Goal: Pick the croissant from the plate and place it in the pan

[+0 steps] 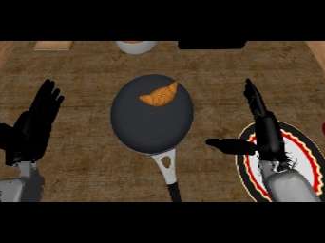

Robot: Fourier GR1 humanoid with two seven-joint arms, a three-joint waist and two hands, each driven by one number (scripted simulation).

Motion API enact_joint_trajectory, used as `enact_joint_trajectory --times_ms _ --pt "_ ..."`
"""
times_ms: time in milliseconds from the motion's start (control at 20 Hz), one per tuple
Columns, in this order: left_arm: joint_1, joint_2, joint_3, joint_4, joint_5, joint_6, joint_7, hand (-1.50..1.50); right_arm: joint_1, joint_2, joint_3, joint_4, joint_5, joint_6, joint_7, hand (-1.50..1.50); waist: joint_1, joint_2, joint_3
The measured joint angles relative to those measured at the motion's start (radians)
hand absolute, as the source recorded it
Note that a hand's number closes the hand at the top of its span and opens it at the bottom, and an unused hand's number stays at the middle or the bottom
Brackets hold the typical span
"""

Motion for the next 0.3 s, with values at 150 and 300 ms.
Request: enact_joint_trajectory --times_ms 150,300 --pt "-0.016 -0.006 -0.01 -0.009 -0.008 0.005 0.017 0.0 0.095 -0.025 -0.015 -0.096 -0.006 0.037 -0.016 -1.5 0.007 0.002 0.0" --pt "-0.026 -0.003 -0.002 0.003 -0.002 -0.006 0.017 0.0 0.16 -0.024 -0.037 -0.139 0.008 0.063 -0.042 -1.5 0.011 0.003 0.0"
